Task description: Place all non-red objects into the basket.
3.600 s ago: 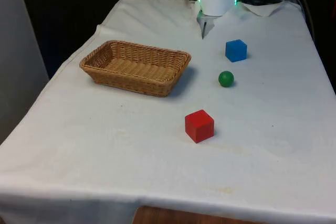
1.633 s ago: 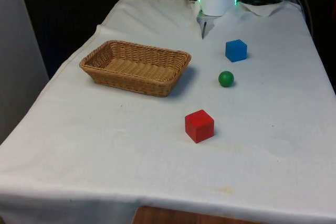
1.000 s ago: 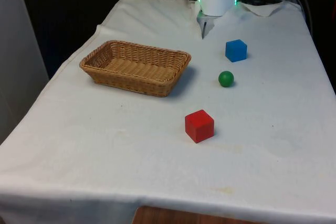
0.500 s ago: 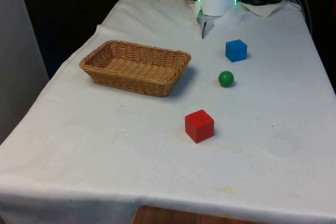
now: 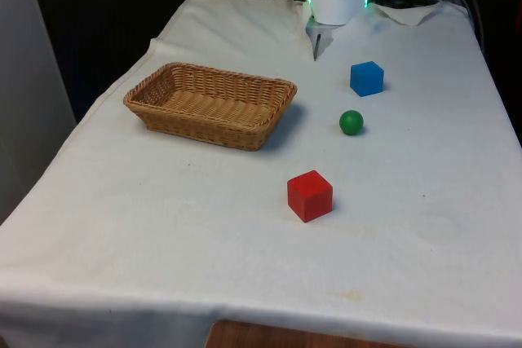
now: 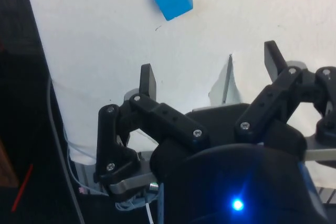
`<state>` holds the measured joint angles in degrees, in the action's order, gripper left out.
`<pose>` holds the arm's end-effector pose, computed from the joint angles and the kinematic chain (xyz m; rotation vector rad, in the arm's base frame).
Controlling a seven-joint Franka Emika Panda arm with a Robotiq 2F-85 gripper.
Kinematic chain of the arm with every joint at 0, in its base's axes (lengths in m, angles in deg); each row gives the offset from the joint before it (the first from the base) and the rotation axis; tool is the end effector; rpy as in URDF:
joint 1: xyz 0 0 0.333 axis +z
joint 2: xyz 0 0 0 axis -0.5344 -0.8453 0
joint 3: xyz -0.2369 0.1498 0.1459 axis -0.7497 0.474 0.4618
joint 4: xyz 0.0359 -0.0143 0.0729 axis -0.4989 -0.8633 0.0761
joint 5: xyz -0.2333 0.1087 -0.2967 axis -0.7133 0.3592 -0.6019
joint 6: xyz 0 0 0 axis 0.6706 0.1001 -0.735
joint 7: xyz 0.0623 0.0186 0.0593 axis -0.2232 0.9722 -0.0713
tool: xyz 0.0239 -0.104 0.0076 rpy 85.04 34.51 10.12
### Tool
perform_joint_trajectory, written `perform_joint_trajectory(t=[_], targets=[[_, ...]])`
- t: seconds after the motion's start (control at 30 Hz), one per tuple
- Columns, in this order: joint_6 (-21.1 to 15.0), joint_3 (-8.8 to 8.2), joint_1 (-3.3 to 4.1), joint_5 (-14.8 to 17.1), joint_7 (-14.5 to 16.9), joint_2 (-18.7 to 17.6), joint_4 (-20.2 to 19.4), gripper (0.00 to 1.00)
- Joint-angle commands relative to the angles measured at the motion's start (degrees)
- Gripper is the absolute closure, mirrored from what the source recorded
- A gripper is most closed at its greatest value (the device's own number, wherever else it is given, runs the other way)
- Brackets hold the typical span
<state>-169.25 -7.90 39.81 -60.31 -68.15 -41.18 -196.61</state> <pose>0.4411 0.0350 0.4957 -3.0832 -0.3585 -0.0593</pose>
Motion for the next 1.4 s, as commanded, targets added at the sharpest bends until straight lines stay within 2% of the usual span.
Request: perform_joint_trajectory(t=[0.0,0.17,0.27,0.3,0.33,0.5,0.53,0.8,0.83,1.07,1.13,1.17,1.2,1.37], targets=[[-0.1,0.17,0.00,0.0,0.1,0.1,-0.2,0.00],[-1.9,0.92,0.17,0.1,0.9,1.3,-2.3,0.00],[-2.2,1.15,0.17,0.1,1.4,1.7,-3.2,0.00],[-1.4,1.09,0.06,0.0,1.2,1.0,-2.4,0.00],[-2.3,1.20,0.23,0.1,1.6,1.8,-3.4,0.00],[-3.3,1.55,0.17,0.1,2.7,2.7,-5.0,0.00],[-2.4,1.49,0.06,0.0,2.5,2.2,-4.4,0.00],[-5.8,2.01,0.23,0.1,4.2,4.2,-8.3,0.00],[-4.9,1.95,0.06,0.0,4.1,3.7,-7.6,0.00],[-9.2,2.18,0.23,0.3,6.0,5.6,-12.1,0.00],[-10.0,2.23,0.29,0.3,6.4,5.8,-13.1,0.00],[-9.2,2.29,0.06,0.1,6.3,5.4,-12.5,0.00],[-10.3,2.23,0.29,0.4,6.6,6.0,-13.5,0.00],[-11.9,2.41,0.29,0.5,7.4,6.2,-15.4,0.00]])
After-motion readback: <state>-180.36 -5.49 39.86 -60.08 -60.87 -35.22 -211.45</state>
